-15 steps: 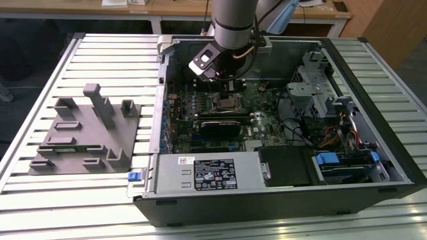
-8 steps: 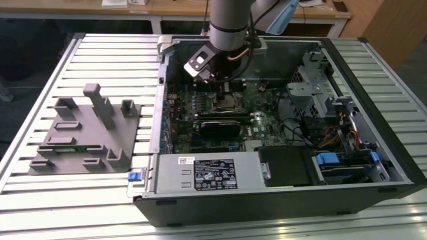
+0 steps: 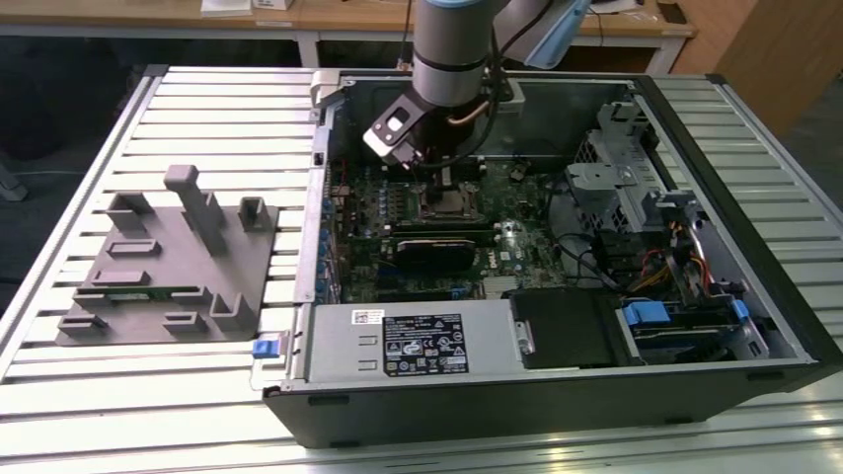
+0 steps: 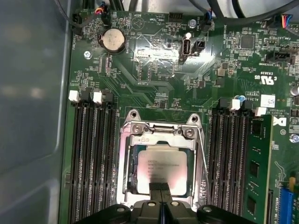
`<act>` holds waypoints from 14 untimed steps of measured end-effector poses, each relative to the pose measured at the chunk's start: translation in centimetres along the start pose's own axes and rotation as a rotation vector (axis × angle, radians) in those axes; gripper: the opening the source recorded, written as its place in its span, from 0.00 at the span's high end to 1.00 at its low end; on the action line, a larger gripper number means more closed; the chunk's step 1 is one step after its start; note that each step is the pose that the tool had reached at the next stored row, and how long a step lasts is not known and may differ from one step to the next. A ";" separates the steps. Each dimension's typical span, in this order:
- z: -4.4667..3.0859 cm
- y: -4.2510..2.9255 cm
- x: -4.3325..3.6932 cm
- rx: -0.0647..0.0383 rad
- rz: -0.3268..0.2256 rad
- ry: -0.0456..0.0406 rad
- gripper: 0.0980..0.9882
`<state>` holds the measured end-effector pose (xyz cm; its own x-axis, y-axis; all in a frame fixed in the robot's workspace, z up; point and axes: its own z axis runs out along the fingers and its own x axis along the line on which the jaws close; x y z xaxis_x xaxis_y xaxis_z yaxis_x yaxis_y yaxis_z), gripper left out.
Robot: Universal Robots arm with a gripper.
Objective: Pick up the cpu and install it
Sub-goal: 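Close the cpu cover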
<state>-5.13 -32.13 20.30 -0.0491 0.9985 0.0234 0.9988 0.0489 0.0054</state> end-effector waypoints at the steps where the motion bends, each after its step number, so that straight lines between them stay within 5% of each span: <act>1: 0.06 0.00 0.00 0.000 0.000 -0.0001 0.98; 14: 0.38 0.33 0.17 0.000 0.000 -0.0002 0.98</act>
<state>-4.81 -31.94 19.93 -0.0490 0.9985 0.0232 0.9988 0.0489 0.0053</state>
